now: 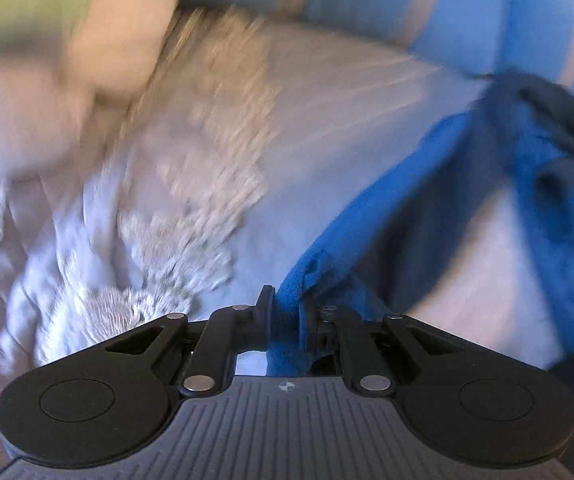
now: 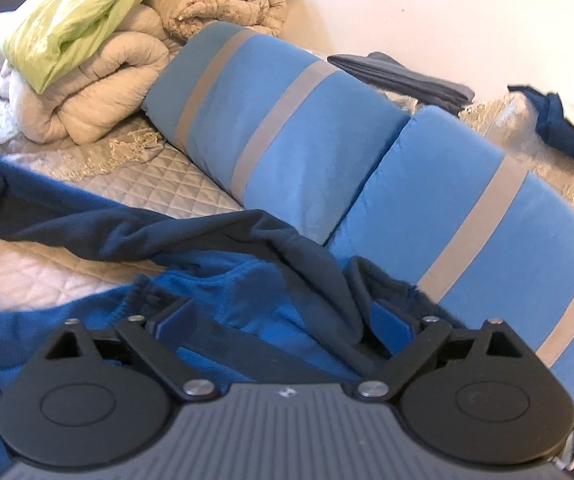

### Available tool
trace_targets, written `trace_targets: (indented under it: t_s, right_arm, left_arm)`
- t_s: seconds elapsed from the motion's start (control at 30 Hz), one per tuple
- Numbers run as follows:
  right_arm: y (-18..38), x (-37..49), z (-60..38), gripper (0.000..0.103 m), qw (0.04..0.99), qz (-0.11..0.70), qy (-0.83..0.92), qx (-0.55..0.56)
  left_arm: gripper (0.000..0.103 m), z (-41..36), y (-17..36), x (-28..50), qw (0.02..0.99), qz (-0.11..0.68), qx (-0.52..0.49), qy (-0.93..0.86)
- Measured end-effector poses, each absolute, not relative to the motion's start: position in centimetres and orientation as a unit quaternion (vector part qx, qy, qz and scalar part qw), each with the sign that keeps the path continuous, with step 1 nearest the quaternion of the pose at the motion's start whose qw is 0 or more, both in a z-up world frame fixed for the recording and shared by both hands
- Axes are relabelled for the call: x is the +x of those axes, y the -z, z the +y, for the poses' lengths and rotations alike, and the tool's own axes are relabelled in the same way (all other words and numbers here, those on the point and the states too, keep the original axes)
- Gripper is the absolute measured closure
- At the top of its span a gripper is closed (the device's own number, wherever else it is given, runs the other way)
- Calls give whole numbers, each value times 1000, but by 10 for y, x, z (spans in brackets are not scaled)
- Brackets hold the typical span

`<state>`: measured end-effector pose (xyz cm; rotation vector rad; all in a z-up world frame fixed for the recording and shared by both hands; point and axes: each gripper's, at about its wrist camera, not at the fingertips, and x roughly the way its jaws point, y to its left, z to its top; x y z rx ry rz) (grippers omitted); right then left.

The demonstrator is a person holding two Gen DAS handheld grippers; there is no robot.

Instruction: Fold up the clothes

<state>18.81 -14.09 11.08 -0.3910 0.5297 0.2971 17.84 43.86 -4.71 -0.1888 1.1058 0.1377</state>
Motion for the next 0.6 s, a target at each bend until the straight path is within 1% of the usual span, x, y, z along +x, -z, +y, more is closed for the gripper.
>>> trace_targets:
  t_s: [0.07,0.2,0.23,0.27,0.3,0.33,0.37,0.43,0.5,0.6]
  right_arm:
    - [-109,186,-141,5,936,267,-148,-178]
    - [-105,181,-140,5,933,280,-148,-173]
    - [-103,180,-140,5,931,280,-148,-181]
    - [-103,179,-139,5,931,281,-146,-183]
    - [-102,179,-139,5,930,283,-145,-185]
    - [-101,178,-138,5,929,284,-143,-188]
    - [-102,178,-138,5,930,285,-142,-186]
    - [-102,178,-138,5,930,287,-139,-181]
    - [-104,177,-136,5,931,285,-139,-183]
    - [-107,176,-132,5,931,283,-139,-184]
  left_arm:
    - [94,457,61,186,844,521,-110,-70]
    - [87,488,68,197,848,506,-144,-69]
    - [77,491,66,197,848,503,-147,-78]
    - [65,493,63,197,849,499,-145,-93]
    - [59,492,59,196,854,493,-134,-104]
    - [50,487,53,192,861,483,-113,-111]
    - [48,482,47,189,868,474,-92,-117]
    - [47,471,35,181,881,453,-44,-128]
    - [47,452,23,168,893,429,24,-135]
    - [43,428,7,146,902,393,108,-143]
